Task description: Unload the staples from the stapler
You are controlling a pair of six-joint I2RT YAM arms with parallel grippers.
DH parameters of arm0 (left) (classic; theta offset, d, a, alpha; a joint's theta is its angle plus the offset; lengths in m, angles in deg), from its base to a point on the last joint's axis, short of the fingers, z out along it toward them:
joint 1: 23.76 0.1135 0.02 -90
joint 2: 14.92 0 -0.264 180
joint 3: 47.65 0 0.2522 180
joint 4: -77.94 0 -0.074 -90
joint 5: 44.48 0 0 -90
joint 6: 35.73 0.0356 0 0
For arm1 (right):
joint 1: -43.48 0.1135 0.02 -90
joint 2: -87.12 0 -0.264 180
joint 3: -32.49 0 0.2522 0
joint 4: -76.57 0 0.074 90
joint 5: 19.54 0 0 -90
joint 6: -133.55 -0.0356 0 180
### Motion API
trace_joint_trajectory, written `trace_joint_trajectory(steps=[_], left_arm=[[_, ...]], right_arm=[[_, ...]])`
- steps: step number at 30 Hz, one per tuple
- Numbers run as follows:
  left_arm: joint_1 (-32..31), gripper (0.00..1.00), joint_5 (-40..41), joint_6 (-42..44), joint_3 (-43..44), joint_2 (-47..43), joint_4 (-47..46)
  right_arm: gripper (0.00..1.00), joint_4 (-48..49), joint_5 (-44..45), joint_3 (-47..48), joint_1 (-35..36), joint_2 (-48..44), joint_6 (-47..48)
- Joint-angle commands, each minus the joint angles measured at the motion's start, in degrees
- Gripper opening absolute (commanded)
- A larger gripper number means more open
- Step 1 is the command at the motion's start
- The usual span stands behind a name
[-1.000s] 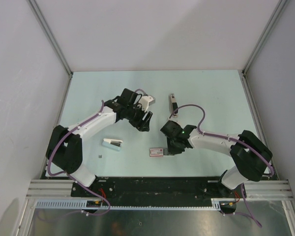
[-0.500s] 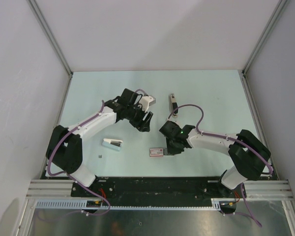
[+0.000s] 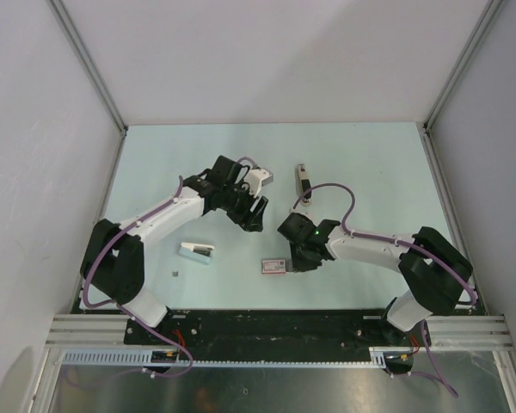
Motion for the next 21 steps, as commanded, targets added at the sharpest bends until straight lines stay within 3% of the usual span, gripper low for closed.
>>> trace_joint_trajectory(steps=[1, 10, 21], left_arm=[[-0.58, 0.69, -1.50, 3.68, -0.88, -1.70, -0.84], [-0.87, 0.69, -1.32, 4.02, -1.36, -2.71, -0.80], [-1.18, 0.69, -0.50, 4.43, -1.35, -1.70, -0.87]], right_arm=[[0.27, -0.17, 1.00, 1.90, 0.60, 0.48, -0.33], [0.39, -1.13, 1.47, 2.51, 1.14, -0.47, -0.75], [0.27, -5.66, 4.93, 6.04, 0.87, -9.62, -1.00]])
